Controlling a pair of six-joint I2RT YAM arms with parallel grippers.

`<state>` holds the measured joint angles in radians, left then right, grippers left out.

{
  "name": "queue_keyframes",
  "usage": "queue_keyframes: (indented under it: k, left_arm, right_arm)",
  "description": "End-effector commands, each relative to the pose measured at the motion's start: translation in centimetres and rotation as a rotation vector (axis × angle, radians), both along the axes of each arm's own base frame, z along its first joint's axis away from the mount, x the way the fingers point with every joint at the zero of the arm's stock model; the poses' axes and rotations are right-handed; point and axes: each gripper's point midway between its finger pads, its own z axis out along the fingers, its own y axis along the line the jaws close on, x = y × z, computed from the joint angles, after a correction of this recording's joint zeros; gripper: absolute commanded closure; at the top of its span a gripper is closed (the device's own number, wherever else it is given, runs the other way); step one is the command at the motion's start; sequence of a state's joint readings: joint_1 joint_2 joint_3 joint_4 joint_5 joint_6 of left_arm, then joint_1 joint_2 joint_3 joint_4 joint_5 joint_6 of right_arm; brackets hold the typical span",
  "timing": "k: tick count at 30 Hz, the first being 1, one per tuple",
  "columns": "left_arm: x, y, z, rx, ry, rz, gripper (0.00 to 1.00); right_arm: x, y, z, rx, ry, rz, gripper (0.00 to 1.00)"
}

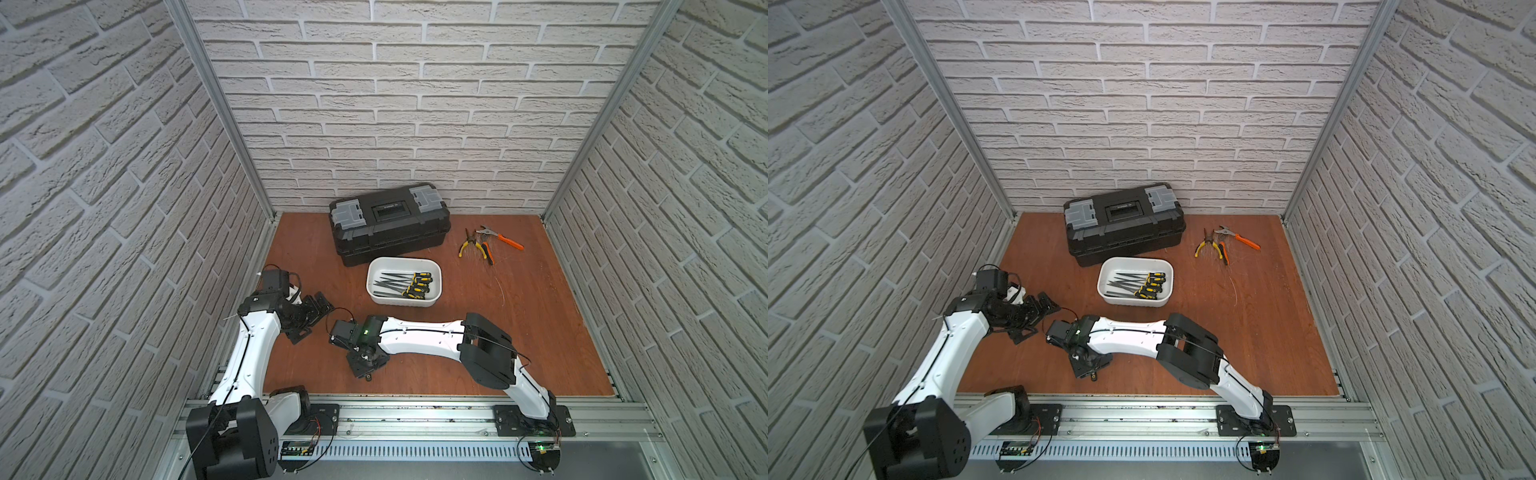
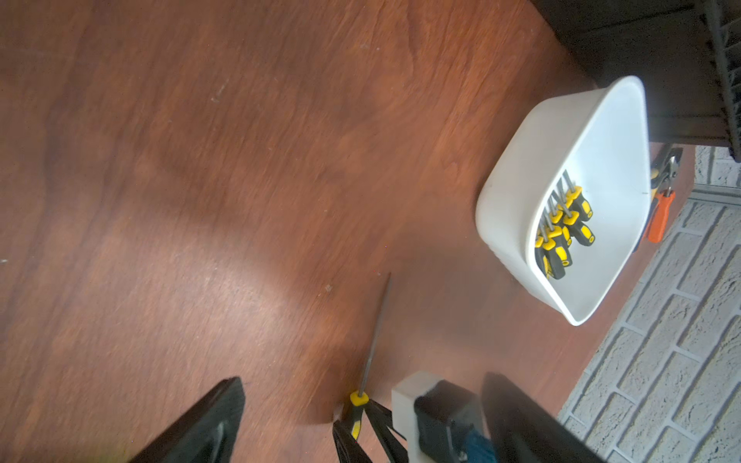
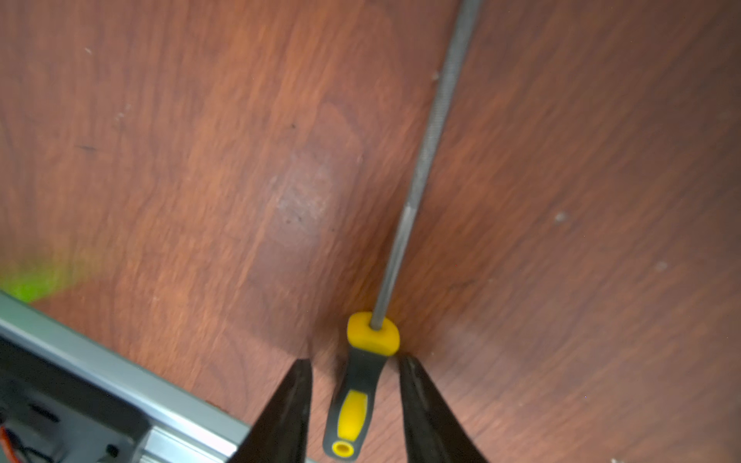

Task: Put the file tool into the storage box
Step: Pick up the file tool from the center of the board.

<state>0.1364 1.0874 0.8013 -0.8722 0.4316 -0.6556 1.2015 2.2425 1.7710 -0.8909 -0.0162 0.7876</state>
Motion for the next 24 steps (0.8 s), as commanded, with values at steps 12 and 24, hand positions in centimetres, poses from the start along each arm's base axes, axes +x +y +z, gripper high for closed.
queue_keyframes:
  k: [12, 24]
  left_arm:
    - [1.2, -0.5, 4.2, 0.060, -0.066, -0.055, 0.02]
    - [4.7, -1.5, 9.3, 0.043, -0.178, -0.077, 0.02]
  right_arm:
    - [0.6, -5.0, 0.7, -0.142, -0.102, 0.008, 0.89]
    - [4.4, -8.5, 10.3, 0.042, -0.165, 0.188, 0.91]
